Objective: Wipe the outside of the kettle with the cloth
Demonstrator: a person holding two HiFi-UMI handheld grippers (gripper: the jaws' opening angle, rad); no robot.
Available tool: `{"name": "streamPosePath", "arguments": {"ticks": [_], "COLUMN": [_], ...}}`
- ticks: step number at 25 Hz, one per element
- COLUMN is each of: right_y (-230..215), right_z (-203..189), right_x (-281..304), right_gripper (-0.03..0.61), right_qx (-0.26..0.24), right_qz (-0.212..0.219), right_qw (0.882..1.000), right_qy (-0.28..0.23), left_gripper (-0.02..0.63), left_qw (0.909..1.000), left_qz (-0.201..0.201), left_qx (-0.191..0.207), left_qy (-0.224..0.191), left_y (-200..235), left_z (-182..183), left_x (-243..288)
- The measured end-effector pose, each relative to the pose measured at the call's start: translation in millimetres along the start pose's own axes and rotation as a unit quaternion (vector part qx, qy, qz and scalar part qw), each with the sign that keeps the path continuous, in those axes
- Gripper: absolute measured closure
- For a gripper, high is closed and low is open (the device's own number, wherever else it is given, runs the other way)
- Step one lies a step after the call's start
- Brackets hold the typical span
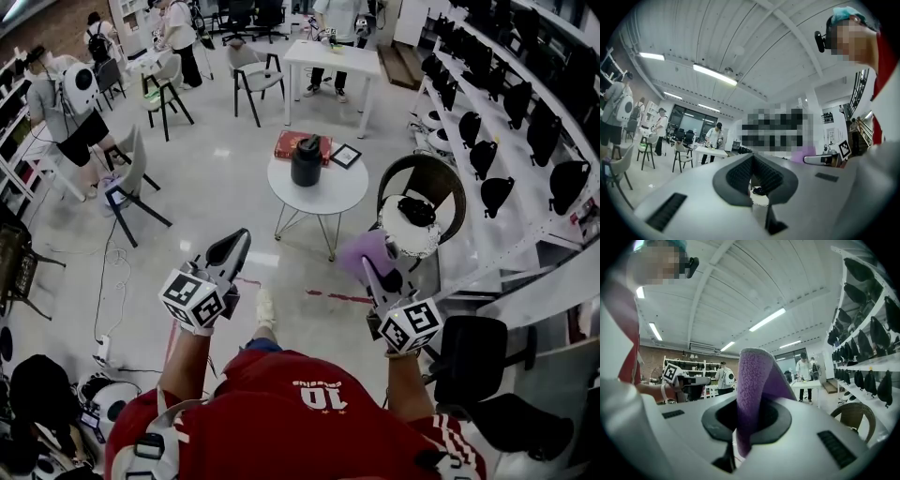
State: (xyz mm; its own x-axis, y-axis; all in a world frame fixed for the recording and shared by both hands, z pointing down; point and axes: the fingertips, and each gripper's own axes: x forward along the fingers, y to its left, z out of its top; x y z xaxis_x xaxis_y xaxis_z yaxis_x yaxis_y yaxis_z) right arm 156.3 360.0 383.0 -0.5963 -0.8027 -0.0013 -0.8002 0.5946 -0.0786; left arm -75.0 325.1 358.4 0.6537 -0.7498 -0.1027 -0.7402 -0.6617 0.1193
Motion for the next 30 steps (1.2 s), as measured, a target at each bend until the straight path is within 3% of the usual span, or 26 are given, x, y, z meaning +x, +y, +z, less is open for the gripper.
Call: {"name": "streamPosePath", "arguments": {"ticks": [10, 17, 30], "right_y": [-20, -60, -123], "right_z": [0, -3, 18], "right_x": [41, 85, 195], "right_gripper": [0.534, 0.534, 0.534], "right_qx": [0.003, 0.000, 0.008], "right_qz": [0.001, -0.027, -0.074], "right_qw": [1.000, 1.000, 0.997], "right_qy": [0.002, 0.015, 0.024], "left_gripper": [0.607, 0.607, 0.607], "left_qw": [0.9998, 0.9995, 0.9977], "left_qz": [-0.006, -0.024, -0.063], "left_qx": [-0.016, -0.021, -0.024], "left_qy": [0.001, 0.003, 0.009], "left_y": [37, 76, 178], "left_z": [-14, -19, 8], "left_x": [34, 88, 187]}}
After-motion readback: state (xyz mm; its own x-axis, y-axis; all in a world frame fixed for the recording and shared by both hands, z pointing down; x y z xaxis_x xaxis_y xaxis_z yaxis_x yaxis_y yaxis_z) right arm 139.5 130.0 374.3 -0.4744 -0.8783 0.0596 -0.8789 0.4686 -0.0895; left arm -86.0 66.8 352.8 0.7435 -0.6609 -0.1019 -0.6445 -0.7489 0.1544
